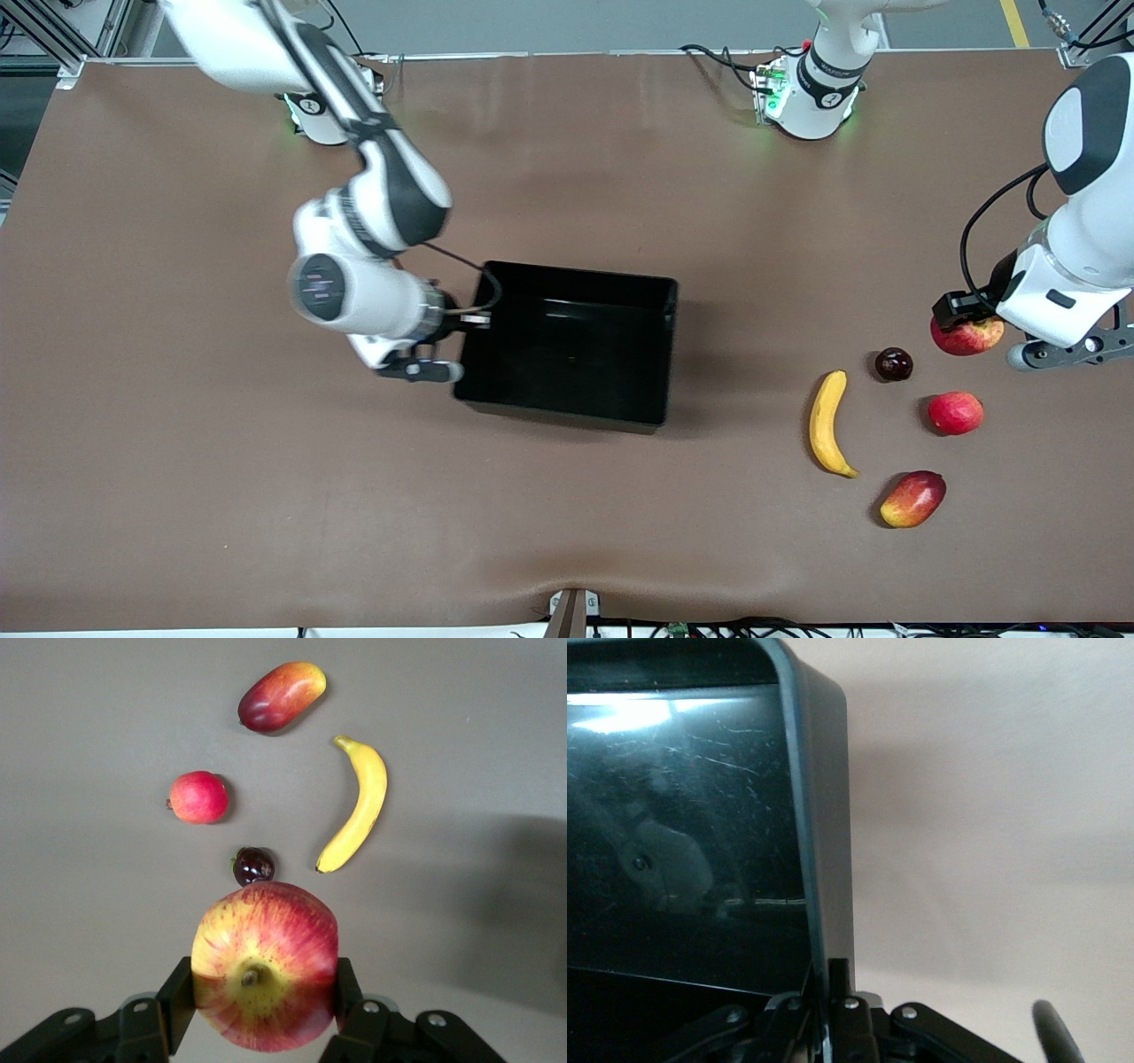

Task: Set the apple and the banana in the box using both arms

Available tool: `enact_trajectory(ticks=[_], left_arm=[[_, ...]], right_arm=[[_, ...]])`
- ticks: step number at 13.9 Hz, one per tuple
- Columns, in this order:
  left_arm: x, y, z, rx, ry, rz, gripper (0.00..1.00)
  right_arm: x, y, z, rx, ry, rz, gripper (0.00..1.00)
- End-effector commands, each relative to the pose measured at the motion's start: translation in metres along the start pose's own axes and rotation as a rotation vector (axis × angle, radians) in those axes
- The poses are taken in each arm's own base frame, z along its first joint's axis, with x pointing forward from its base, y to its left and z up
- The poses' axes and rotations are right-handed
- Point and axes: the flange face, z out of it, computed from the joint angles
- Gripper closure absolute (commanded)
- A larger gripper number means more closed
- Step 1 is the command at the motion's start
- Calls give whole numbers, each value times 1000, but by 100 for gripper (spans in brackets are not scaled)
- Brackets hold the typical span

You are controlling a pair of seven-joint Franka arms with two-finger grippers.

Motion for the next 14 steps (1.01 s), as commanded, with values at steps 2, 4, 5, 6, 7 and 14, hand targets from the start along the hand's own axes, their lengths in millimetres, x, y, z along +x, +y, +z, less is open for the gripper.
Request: enact_trajectory(ticks=[2, 4, 5, 6, 7, 14], left_arm=[[-11, 6, -3, -92, -45, -15, 100], [-14, 17, 5, -139, -89, -52, 100], [-15, 29, 9, -138, -99, -59, 100], [-18, 47, 8, -138, -97, -60, 100], [-20, 62, 12, -136, -101, -65, 100], [-12, 177, 111, -133, -124, -159, 100]], right_arm=[[1, -56, 46, 14, -14, 17, 100], [-3, -73, 66, -1, -19, 13, 100], [-5, -74, 71, -11, -21, 7, 100], [-9, -77, 80, -28, -25, -10, 100], [-9, -75, 86, -53, -19, -26, 100], [8, -78, 37, -52, 19, -42, 0]])
